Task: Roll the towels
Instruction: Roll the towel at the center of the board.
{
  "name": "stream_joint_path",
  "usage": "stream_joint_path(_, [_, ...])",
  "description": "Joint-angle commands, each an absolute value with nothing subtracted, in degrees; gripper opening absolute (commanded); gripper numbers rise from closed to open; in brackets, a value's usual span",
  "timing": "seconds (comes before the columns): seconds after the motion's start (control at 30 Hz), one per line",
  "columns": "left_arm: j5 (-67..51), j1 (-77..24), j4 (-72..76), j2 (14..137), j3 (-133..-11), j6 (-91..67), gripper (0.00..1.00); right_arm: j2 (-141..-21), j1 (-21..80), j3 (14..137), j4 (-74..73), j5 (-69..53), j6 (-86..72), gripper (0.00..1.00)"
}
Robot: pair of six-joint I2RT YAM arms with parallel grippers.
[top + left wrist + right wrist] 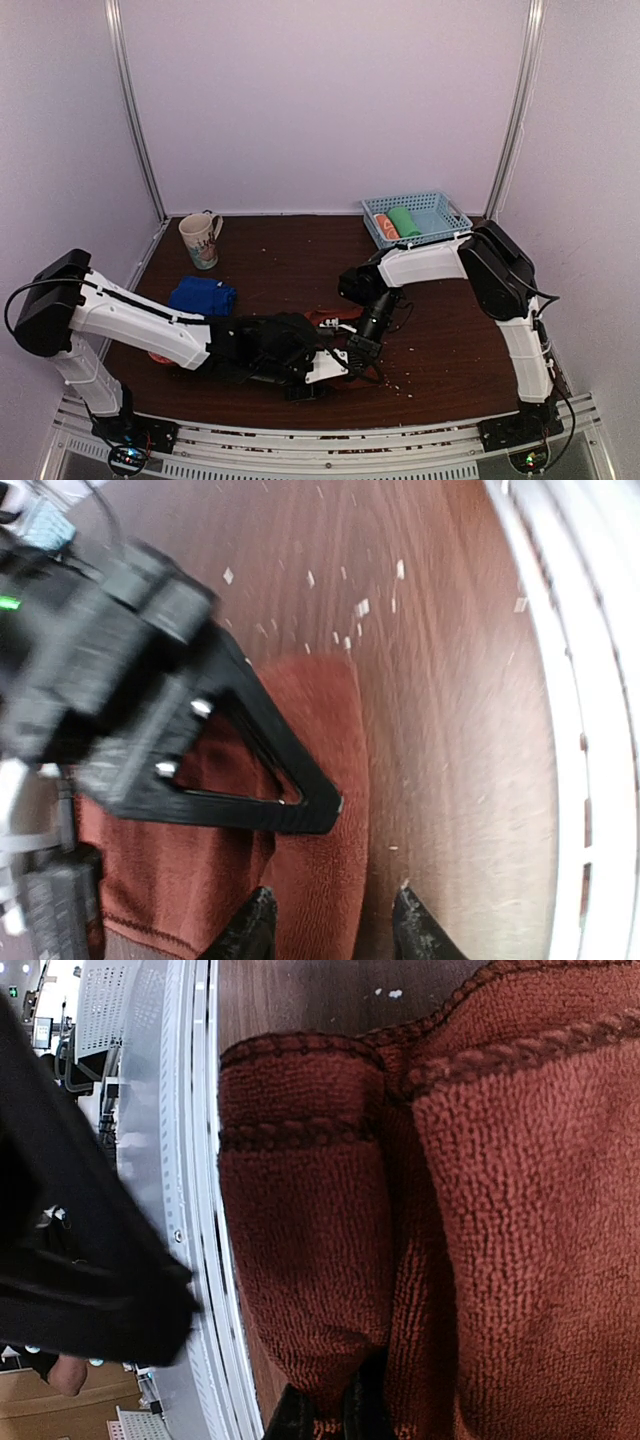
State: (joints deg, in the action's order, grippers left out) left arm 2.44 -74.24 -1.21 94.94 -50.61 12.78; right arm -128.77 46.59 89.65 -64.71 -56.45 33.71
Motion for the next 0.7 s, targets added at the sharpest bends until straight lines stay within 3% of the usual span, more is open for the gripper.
stream_joint_path(0.0, [6.6,-74.6,-2.1,99.2,-53.8,19.8,0.39,-131.2,46.8,88.1,-66.0,-51.8,34.9,0.00])
stream_joint_path(0.17, [7.5,-74.6,-1.8,103.7,-55.0,20.5,0.35,-131.3,46.9,88.0,-66.0,-52.0,35.0,0.00])
stream_joint_path(0.37, [7.0,-74.6,-2.9,105.1,-56.1,19.4,0.10,-129.9,46.9,89.8,-69.5,-53.8,38.1,0.02])
stream_joint_path(0.43, [7.1,-74.6,-5.3,105.7,-57.4,19.1,0.02,-127.6,46.6,92.1,-73.9,-54.6,42.4,0.16])
stream_joint_path(0.5, [5.8,-74.6,-8.0,105.5,-58.7,18.9,0.00,-124.4,45.4,94.5,-77.3,-54.8,46.0,0.42])
stream_joint_path(0.57, [3.1,-74.6,-11.7,105.6,-60.5,18.1,0.00,-120.1,43.2,96.4,-77.6,-54.9,45.6,0.47])
stream_joint_path(0.67, [-2.4,-73.8,-17.9,107.6,-65.1,16.2,0.00,-113.8,39.5,98.5,-74.3,-53.2,41.3,0.48])
